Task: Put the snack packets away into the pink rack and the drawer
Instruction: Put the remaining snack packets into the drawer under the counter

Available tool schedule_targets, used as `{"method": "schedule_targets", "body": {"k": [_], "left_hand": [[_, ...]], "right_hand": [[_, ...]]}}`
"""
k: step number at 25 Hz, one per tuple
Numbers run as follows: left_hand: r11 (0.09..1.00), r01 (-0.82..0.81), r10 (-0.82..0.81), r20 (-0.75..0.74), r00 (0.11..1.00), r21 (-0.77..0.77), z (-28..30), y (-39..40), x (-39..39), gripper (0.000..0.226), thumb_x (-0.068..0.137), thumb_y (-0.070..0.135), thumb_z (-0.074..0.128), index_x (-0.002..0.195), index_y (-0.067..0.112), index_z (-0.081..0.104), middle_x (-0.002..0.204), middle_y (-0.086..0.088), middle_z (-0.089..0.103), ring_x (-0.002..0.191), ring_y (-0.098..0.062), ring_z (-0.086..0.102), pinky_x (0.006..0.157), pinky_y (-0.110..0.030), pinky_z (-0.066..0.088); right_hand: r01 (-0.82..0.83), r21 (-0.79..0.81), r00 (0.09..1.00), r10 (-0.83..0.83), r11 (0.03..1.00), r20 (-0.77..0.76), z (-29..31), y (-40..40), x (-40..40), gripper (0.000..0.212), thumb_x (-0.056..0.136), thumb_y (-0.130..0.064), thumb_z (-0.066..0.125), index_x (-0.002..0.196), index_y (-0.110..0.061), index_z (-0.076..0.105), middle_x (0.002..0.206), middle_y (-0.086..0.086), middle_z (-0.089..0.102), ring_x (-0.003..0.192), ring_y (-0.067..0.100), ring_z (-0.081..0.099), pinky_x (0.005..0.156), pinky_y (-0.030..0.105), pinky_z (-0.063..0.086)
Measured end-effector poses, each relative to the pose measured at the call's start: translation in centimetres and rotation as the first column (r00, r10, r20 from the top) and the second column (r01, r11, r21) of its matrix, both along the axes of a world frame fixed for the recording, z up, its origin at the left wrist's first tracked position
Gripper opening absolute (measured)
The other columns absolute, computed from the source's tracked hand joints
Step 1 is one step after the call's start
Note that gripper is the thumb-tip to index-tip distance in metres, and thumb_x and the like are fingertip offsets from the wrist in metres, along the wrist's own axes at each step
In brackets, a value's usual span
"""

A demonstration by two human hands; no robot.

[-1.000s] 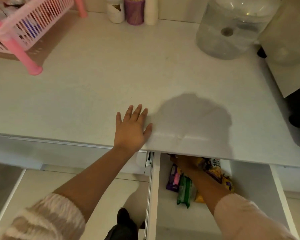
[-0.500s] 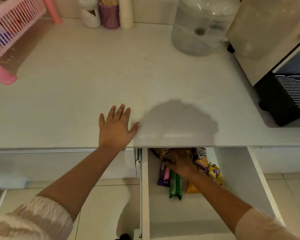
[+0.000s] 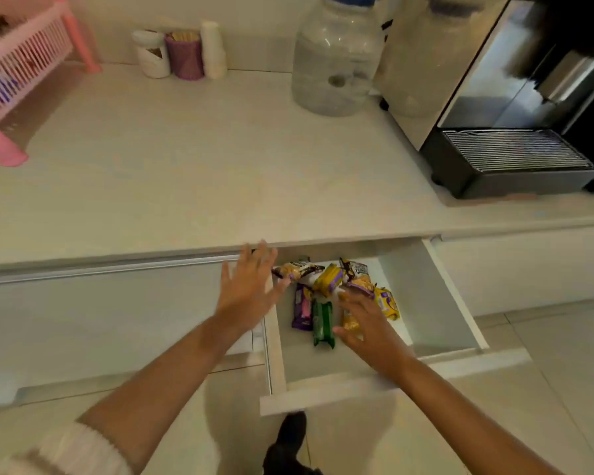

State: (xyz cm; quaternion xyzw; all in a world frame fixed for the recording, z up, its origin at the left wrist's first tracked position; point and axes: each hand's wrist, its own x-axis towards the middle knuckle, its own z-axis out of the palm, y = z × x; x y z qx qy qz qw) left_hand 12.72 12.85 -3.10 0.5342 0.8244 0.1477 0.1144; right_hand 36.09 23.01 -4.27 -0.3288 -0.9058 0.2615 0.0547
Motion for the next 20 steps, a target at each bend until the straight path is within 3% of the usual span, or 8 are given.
{"method": "schedule_targets", "body": {"k": [3, 6, 8, 10, 12, 15, 18, 20], "left_hand": [[0.967, 0.242, -0.243, 0.002, 0.970, 0.086, -0.3, -4.4, 7.2, 0.062, 0.091, 0.059, 0.020, 0.145, 0.034, 0.002, 0.156, 0.007, -0.003, 0.142, -0.014, -0.017, 0.115, -0.054, 0.000], [0.910, 0.412, -0.385, -0.280, 0.880, 0.044, -1.2, -8.0, 11.8, 0.061, 0.092, 0.057, 0.023, 0.145, 0.029, 0.018, 0.154, 0.002, 0.022, 0.142, -0.022, 0.015, 0.115, -0.056, 0.010], [0.907, 0.421, -0.397, -0.383, 0.834, -0.024, -1.3, -9.5, 12.6, 0.065, 0.088, 0.058, 0.034, 0.142, 0.023, 0.030, 0.149, -0.002, 0.035, 0.137, -0.023, 0.028, 0.114, -0.051, 0.013], [0.902, 0.428, -0.415, -0.406, 0.814, -0.063, -1.6, -10.7, 12.6, 0.073, 0.082, 0.060, 0.049, 0.141, 0.020, 0.034, 0.148, -0.004, 0.037, 0.136, -0.022, 0.028, 0.114, -0.050, 0.019], [0.891, 0.445, -0.444, -0.378, 0.812, -0.090, -2.1, -11.7, 12.6, 0.082, 0.077, 0.059, 0.058, 0.141, 0.018, 0.031, 0.149, -0.004, 0.032, 0.137, -0.023, 0.028, 0.114, -0.050, 0.016], [0.863, 0.485, -0.500, -0.377, 0.780, -0.142, -2.5, -12.4, 12.4, 0.085, 0.080, 0.062, 0.052, 0.144, 0.016, 0.020, 0.152, -0.004, 0.022, 0.140, -0.022, 0.018, 0.111, -0.047, 0.004], [0.871, 0.457, -0.491, -0.393, 0.778, -0.183, -2.6, -11.9, 11.6, 0.087, 0.080, 0.065, 0.047, 0.145, 0.017, 0.016, 0.152, -0.003, 0.021, 0.142, -0.023, 0.011, 0.112, -0.047, 0.002], [0.879, 0.433, -0.476, -0.390, 0.788, -0.198, -2.5, -10.9, 11.0, 0.089, 0.078, 0.066, 0.050, 0.145, 0.017, 0.017, 0.152, -0.003, 0.021, 0.142, -0.023, 0.014, 0.112, -0.048, 0.007]], "right_hand": [[0.061, 0.027, 0.997, -0.060, 0.998, -0.053, 1.4, -4.0, 2.6, 0.059, 0.089, -0.056, 0.037, 0.142, -0.032, 0.028, 0.152, -0.008, 0.025, 0.141, 0.009, 0.021, 0.112, 0.027, 0.023], [0.090, 0.191, 0.996, -0.088, 0.977, -0.020, 1.2, -7.2, 5.3, 0.064, 0.090, -0.060, 0.027, 0.145, -0.034, 0.008, 0.155, -0.008, 0.011, 0.144, 0.011, 0.006, 0.117, 0.031, 0.010], [0.034, 0.347, 0.995, -0.062, 0.937, 0.071, 0.4, -9.1, 6.7, 0.063, 0.091, -0.061, 0.017, 0.145, -0.029, 0.012, 0.154, -0.004, 0.011, 0.145, 0.016, -0.001, 0.119, 0.038, 0.000], [-0.030, 0.461, 0.986, -0.049, 0.887, 0.159, -0.6, -10.4, 8.0, 0.061, 0.094, -0.057, 0.013, 0.145, -0.024, 0.022, 0.153, 0.002, 0.017, 0.144, 0.020, -0.001, 0.115, 0.043, 0.001], [-0.037, 0.523, 0.979, -0.075, 0.852, 0.192, -1.6, -11.1, 8.9, 0.058, 0.096, -0.054, 0.010, 0.144, -0.023, 0.020, 0.157, 0.000, 0.006, 0.144, 0.021, -0.008, 0.112, 0.044, 0.002], [-0.018, 0.554, 0.982, -0.090, 0.833, 0.168, -3.1, -10.8, 9.1, 0.059, 0.096, -0.051, 0.008, 0.148, -0.023, 0.007, 0.156, 0.007, 0.006, 0.144, 0.025, -0.011, 0.112, 0.046, 0.002], [-0.037, 0.564, 0.981, -0.078, 0.825, 0.178, -4.1, -10.0, 8.4, 0.058, 0.096, -0.043, 0.005, 0.148, -0.018, -0.002, 0.157, 0.011, -0.010, 0.144, 0.030, -0.011, 0.112, 0.048, 0.002], [-0.042, 0.568, 0.983, -0.069, 0.822, 0.172, -4.3, -8.9, 7.5, 0.061, 0.095, -0.038, 0.016, 0.148, -0.016, -0.004, 0.156, 0.011, -0.015, 0.144, 0.032, -0.011, 0.112, 0.049, 0.002]]}}
